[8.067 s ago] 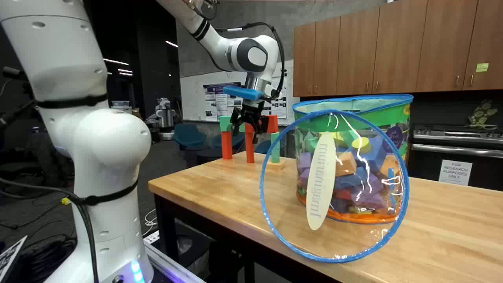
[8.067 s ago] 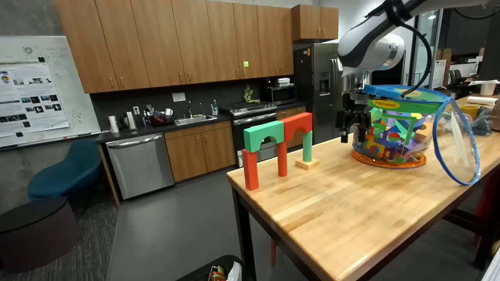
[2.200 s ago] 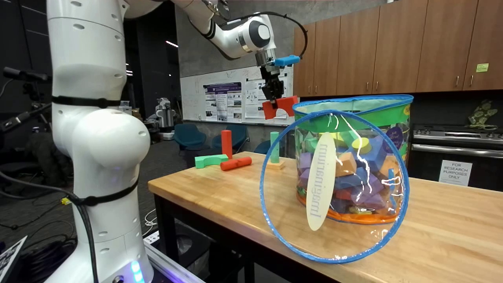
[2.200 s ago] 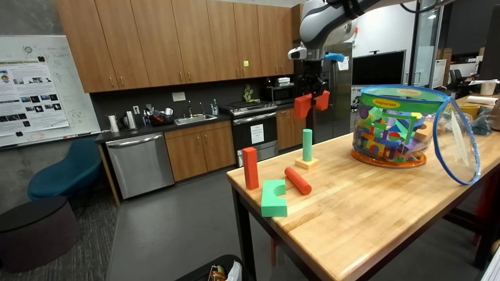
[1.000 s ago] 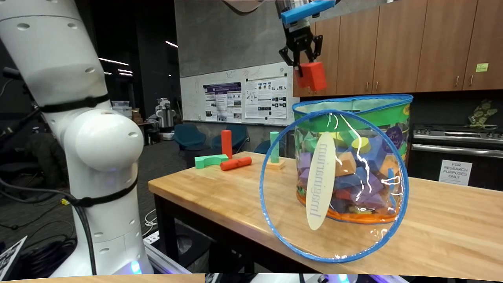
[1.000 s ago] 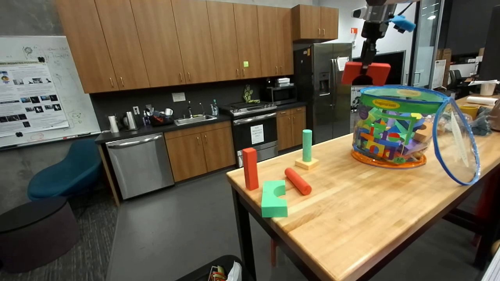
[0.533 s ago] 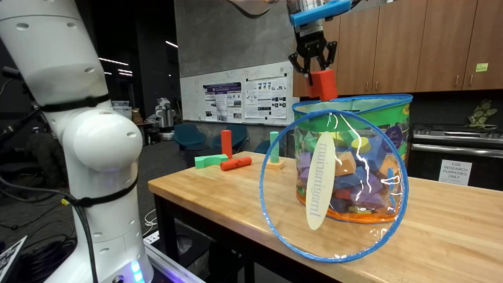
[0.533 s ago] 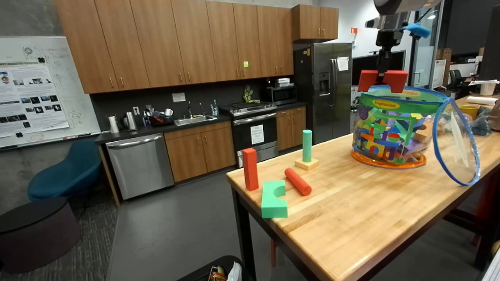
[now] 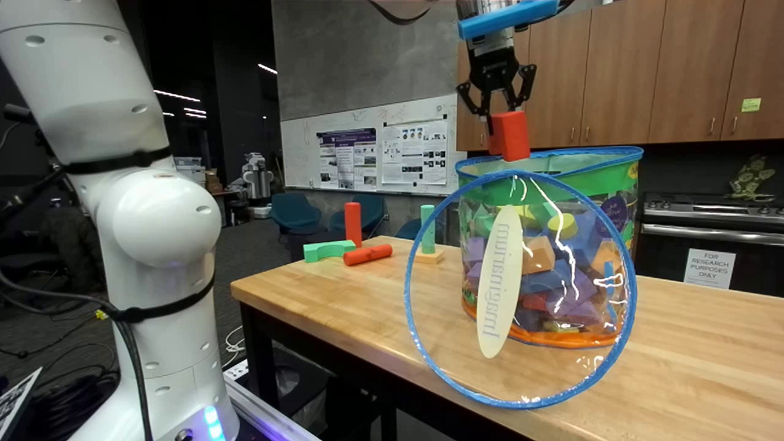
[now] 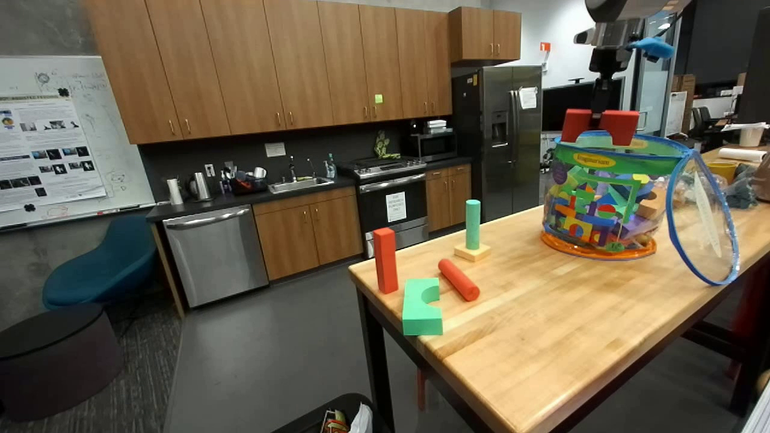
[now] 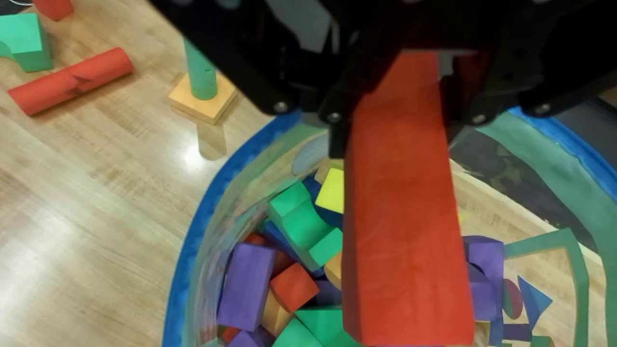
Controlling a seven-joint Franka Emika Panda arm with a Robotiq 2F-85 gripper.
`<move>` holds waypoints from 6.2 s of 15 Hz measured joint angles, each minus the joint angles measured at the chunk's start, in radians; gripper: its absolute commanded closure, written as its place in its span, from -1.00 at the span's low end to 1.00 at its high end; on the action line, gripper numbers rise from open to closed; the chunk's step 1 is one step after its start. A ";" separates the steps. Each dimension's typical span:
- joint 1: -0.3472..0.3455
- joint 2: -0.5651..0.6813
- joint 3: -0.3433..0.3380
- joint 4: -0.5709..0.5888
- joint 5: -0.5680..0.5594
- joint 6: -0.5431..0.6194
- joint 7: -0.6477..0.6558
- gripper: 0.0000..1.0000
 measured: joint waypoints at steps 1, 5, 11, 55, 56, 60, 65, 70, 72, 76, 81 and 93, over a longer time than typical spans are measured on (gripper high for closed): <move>-0.001 0.000 0.000 0.000 0.000 -0.002 0.005 0.69; -0.001 -0.003 0.000 -0.003 0.015 -0.011 0.029 0.69; -0.001 -0.007 0.002 -0.010 0.026 -0.015 0.191 0.69; 0.007 -0.039 0.001 -0.018 0.066 -0.081 0.443 -1.00; 0.010 -0.042 0.014 -0.018 0.067 -0.084 0.458 -1.00; 0.040 -0.050 0.087 -0.016 0.067 -0.089 0.571 -1.00; 0.100 -0.036 0.206 -0.015 0.067 -0.084 0.796 -1.00; 0.157 0.053 0.285 -0.024 0.127 0.023 0.973 -1.00; 0.167 0.105 0.302 -0.040 0.130 0.094 0.994 -1.00; 0.163 0.209 0.304 -0.079 0.129 0.201 0.999 -1.00; 0.148 0.306 0.291 -0.079 0.129 0.235 0.983 -1.00; 0.112 0.455 0.285 0.036 0.164 0.266 0.845 -0.61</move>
